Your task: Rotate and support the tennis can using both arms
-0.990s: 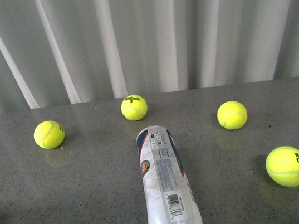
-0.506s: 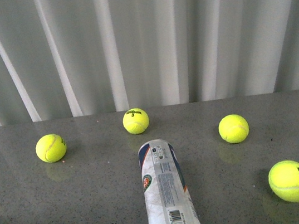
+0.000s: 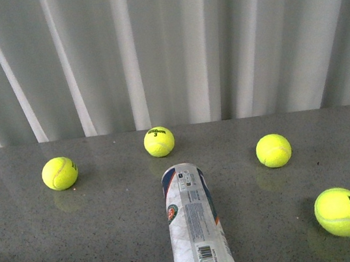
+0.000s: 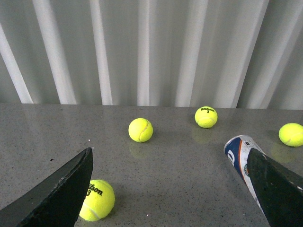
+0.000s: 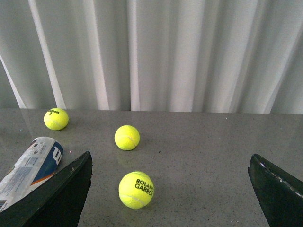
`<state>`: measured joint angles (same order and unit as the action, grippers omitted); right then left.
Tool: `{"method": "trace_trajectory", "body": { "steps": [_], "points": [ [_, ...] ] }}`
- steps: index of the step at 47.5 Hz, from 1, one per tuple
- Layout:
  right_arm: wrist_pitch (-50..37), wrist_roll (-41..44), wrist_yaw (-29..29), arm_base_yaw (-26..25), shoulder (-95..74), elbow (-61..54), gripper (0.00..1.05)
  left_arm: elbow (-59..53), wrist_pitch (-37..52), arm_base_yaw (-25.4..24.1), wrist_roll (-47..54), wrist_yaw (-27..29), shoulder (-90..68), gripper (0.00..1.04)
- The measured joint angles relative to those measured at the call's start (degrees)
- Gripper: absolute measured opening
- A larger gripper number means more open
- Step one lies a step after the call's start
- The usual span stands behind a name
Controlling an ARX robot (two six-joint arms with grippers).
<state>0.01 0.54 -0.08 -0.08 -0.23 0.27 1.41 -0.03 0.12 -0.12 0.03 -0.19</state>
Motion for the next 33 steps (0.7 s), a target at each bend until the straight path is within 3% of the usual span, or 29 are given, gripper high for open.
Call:
{"method": "trace_trajectory", "body": {
  "steps": [3,6,9,17,25,28,33],
  "points": [
    [1.0,-0.3,0.5,0.0,-0.5,0.2,0.98,0.0,0.0,0.0,0.0,0.0,0.0,0.98],
    [8.8,-1.8,0.8,-0.1,-4.2,3.5,0.98,0.0,0.0,0.0,0.0,0.0,0.0,0.98],
    [11.2,-2.9,-1.8,-2.0,-9.0,6.2,0.98,0.0,0.0,0.0,0.0,0.0,0.0,0.98],
    [1.9,-2.9,-8.9,-8.4,-19.7,12.4,0.98,0.0,0.0,0.0,0.0,0.0,0.0,0.98],
    [-9.3,-3.5,-12.2,-12.5,-41.9,27.1,0.98,0.0,0.0,0.0,0.0,0.0,0.0,0.98],
    [-7.0,-4.9,-13.6,-12.3,-53.7,36.5,0.98,0.0,0.0,0.0,0.0,0.0,0.0,0.98],
    [4.1,-6.9,-16.5,-9.2,-73.7,54.1,0.98,0.0,0.0,0.0,0.0,0.0,0.0,0.98]
  ]
}}
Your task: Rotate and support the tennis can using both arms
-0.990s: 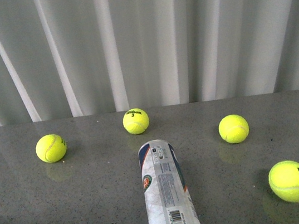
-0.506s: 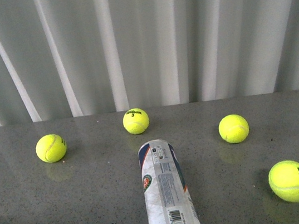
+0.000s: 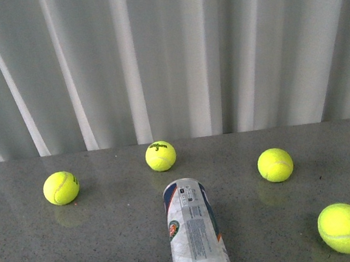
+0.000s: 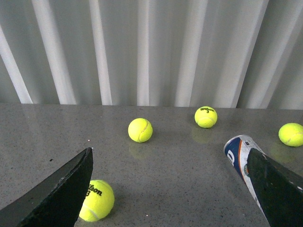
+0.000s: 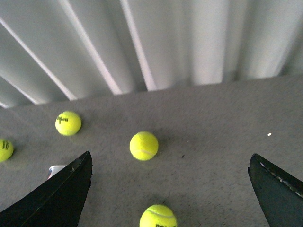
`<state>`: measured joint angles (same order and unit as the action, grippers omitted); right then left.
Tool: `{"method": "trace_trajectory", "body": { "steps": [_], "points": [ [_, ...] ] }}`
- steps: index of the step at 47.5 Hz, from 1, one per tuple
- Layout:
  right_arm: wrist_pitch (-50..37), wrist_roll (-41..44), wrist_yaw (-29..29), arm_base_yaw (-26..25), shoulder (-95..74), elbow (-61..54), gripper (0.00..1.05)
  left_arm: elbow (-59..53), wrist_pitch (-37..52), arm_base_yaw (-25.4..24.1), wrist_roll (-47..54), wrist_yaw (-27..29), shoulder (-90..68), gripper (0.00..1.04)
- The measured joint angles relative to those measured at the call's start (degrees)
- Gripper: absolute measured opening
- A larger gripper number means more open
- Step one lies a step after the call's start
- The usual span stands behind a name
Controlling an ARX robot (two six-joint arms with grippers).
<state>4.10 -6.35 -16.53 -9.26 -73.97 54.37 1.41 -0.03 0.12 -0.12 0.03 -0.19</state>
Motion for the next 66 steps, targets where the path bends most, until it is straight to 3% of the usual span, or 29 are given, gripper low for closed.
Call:
{"method": "trace_trajectory", "body": {
  "steps": [9,22,47,66],
  "points": [
    [15.4,2.8,-0.3,9.6,-21.3,15.8,0.98,0.0,0.0,0.0,0.0,0.0,0.0,0.98],
    [12.1,11.2,1.0,20.4,-33.6,14.1,0.98,0.0,0.0,0.0,0.0,0.0,0.0,0.98],
    [9.4,9.5,-3.1,29.1,-47.6,22.1,0.98,0.0,0.0,0.0,0.0,0.0,0.0,0.98],
    [11.8,0.6,-3.5,33.1,-54.1,28.4,0.98,0.0,0.0,0.0,0.0,0.0,0.0,0.98]
  ]
}}
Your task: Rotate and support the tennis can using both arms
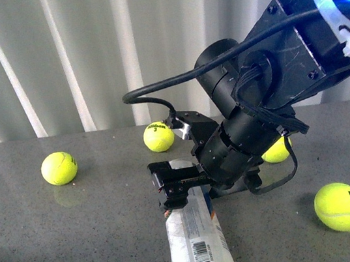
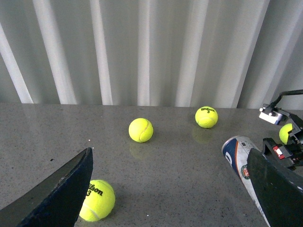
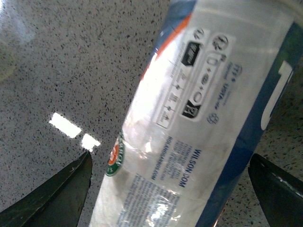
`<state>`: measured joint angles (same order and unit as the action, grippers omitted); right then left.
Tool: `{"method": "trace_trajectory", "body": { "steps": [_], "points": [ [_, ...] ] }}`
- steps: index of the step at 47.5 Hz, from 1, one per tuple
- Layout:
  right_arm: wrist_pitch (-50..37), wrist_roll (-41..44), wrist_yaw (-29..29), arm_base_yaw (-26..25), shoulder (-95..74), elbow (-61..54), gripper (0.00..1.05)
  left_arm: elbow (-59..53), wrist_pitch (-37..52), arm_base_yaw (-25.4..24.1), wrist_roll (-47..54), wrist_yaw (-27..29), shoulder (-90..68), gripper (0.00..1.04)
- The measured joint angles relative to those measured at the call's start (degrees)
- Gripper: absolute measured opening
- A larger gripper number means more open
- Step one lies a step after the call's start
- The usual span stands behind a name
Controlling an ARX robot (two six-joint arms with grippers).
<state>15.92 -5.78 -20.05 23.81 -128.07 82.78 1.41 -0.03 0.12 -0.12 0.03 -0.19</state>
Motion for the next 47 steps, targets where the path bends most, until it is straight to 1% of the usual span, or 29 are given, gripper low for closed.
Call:
{"method": "trace_trajectory", "body": {
  "steps": [12,17,21,27,33,38,42,45,47],
  "points": [
    [-1.1,-1.8,3.1,0.8,-2.9,0.0,0.97,0.0,0.0,0.0,0.0,0.0,0.0,0.98],
    [-1.9,-1.7,4.2,0.7,-2.9,-0.1,0.85,0.0,0.0,0.0,0.0,0.0,0.0,0.98],
    [-2.9,-1.4,5.0,0.6,-2.9,-0.1,0.71,0.0,0.0,0.0,0.0,0.0,0.0,0.98],
    [-4.3,-1.0,6.1,0.4,-2.9,-0.5,0.55,0.0,0.0,0.0,0.0,0.0,0.0,0.98],
    [-5.2,-0.9,6.7,0.3,-2.8,-0.8,0.43,0.0,0.0,0.0,0.0,0.0,0.0,0.98],
    [-5.4,-0.7,6.7,0.3,-2.8,-0.9,0.37,0.0,0.0,0.0,0.0,0.0,0.0,0.98],
    [-5.5,-0.4,6.7,0.3,-2.4,-0.9,0.29,0.0,0.0,0.0,0.0,0.0,0.0,0.98],
    [-5.6,-0.3,6.9,0.3,-2.3,-1.0,0.26,0.0,0.0,0.0,0.0,0.0,0.0,0.98],
    [-5.9,-0.2,6.9,0.3,-2.2,-1.2,0.23,0.0,0.0,0.0,0.0,0.0,0.0,0.98]
  ]
}}
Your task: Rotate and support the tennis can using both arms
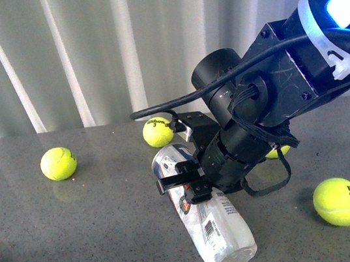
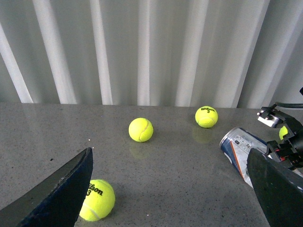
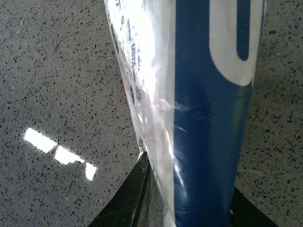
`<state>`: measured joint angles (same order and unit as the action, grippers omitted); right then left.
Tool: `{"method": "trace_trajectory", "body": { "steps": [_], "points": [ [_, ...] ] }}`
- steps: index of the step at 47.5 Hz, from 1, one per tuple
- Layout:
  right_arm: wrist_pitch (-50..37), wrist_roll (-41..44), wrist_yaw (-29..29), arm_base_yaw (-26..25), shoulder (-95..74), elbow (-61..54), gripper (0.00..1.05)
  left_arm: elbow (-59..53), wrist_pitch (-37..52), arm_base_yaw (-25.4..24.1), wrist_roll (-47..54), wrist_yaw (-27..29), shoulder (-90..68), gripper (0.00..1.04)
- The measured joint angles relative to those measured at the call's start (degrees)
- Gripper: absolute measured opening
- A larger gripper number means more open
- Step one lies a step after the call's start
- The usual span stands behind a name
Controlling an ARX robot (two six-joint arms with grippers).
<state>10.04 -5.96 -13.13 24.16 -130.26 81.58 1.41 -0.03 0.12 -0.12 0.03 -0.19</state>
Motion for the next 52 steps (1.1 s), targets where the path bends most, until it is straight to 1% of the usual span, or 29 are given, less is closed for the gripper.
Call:
{"method": "trace_trajectory", "body": {
  "steps": [14,20,24,27,29,37,39,41,42,44,45,46,47,52],
  "points": [
    [-0.9,0.7,0.6,0.1,0.9,-0.6,0.12,0.0,0.0,0.0,0.0,0.0,0.0,0.98],
    [-1.5,1.2,0.9,0.2,1.4,-1.4,0.11,0.0,0.0,0.0,0.0,0.0,0.0,0.98],
    [-2.2,2.7,2.2,0.2,2.3,-2.6,0.11,0.0,0.0,0.0,0.0,0.0,0.0,0.98],
    [-3.4,5.7,4.5,0.2,3.6,-4.3,0.08,0.0,0.0,0.0,0.0,0.0,0.0,0.98],
    [-4.8,9.3,6.8,0.2,4.8,-5.9,0.07,0.0,0.0,0.0,0.0,0.0,0.0,0.98],
    [-11.9,25.1,12.0,-0.5,9.7,-11.5,0.06,0.0,0.0,0.0,0.0,0.0,0.0,0.98],
    [-14.8,30.8,11.7,-0.9,11.2,-13.2,0.06,0.0,0.0,0.0,0.0,0.0,0.0,0.98],
    [-16.5,36.9,10.1,-1.3,12.6,-14.4,0.06,0.0,0.0,0.0,0.0,0.0,0.0,0.98],
    [-16.9,37.5,9.9,-1.3,12.9,-14.7,0.06,0.0,0.0,0.0,0.0,0.0,0.0,0.98],
    [-18.9,43.8,7.0,-1.7,14.6,-16.5,0.06,0.0,0.0,0.0,0.0,0.0,0.0,0.98],
    [-19.3,45.0,6.7,-1.7,14.9,-16.9,0.06,0.0,0.0,0.0,0.0,0.0,0.0,0.98],
    [-19.8,48.2,6.5,-1.7,15.3,-17.5,0.06,0.0,0.0,0.0,0.0,0.0,0.0,0.98],
    [-20.1,48.8,6.4,-1.7,15.6,-17.8,0.06,0.0,0.0,0.0,0.0,0.0,0.0,0.98],
    [-22.6,61.9,4.9,-0.9,16.6,-21.7,0.06,0.0,0.0,0.0,0.0,0.0,0.0,0.98]
  ]
}}
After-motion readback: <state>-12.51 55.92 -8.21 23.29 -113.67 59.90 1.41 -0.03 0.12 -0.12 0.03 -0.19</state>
